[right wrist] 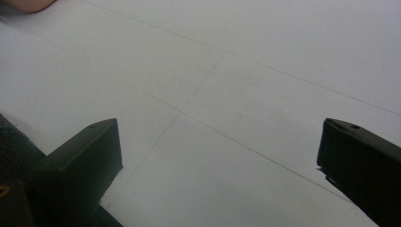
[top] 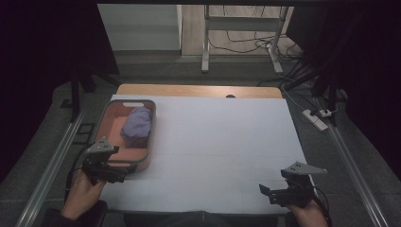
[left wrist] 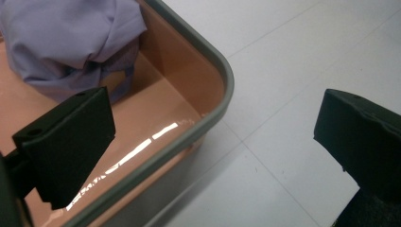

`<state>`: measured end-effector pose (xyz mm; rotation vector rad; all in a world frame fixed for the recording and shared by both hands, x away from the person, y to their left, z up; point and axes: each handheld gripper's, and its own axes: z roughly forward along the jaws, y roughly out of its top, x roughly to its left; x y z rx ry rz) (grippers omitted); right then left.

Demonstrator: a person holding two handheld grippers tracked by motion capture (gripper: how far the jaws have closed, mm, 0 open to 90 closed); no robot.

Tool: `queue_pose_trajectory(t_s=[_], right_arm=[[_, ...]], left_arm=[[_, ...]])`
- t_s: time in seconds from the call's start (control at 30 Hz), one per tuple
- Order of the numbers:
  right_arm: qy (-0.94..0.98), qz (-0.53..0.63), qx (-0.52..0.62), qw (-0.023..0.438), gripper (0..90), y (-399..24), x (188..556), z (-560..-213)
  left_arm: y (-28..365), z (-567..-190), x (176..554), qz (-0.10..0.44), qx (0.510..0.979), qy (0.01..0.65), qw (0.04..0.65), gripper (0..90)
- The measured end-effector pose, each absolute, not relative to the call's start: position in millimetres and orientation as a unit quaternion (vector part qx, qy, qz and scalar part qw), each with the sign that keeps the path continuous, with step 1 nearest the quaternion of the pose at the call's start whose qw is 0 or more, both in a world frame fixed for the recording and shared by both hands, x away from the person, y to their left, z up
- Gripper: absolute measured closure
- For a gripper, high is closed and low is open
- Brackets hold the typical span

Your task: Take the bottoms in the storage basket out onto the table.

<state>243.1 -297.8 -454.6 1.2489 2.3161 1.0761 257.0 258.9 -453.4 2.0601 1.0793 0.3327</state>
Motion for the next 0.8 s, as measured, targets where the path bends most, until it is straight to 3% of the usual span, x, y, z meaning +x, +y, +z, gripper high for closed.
queue_pose_trajectory(t_s=[0.8], right_arm=[[0.81, 0.371, 0.43, 0.148, 0.4, -296.5, 243.3, -455.0]], left_arm=[[250.2, -450.6, 299.0, 0.148, 0.81, 0.426, 0.375, 0.0]])
